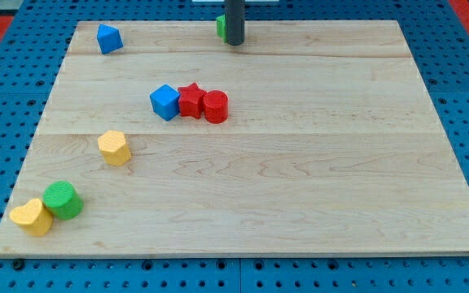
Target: Separate the green circle from the yellow heart
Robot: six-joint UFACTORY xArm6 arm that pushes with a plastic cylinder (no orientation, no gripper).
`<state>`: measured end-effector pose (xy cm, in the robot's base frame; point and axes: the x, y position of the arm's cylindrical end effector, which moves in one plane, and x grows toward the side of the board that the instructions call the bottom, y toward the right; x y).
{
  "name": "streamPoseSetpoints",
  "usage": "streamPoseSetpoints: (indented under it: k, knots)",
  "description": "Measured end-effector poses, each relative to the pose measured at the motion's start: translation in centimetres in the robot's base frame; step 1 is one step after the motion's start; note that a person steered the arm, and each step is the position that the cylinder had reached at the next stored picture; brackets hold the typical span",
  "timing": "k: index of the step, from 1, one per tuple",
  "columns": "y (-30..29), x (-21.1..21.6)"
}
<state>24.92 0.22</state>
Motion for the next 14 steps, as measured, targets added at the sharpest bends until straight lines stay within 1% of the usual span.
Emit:
streamPoseSetpoints:
  k: [1, 2, 3, 4, 5, 6, 7, 8, 9, 10, 11, 12, 13, 14]
  knots:
    - [-2.6, 1.2]
    - [-10.3, 1.2]
    - [-14.1, 5.5]
    - [-22.3, 10.9]
    - [-27.0, 22.9]
    - [-30.6, 27.8]
    - [-29.9, 32.6]
    - [-29.3, 36.0]
    - [-25.8, 34.2]
    - [-24.3, 29.0]
    - [-18.8, 28.5]
    - [-14.7, 29.8]
    - [-7.8, 28.5]
    - [-1.0, 29.5]
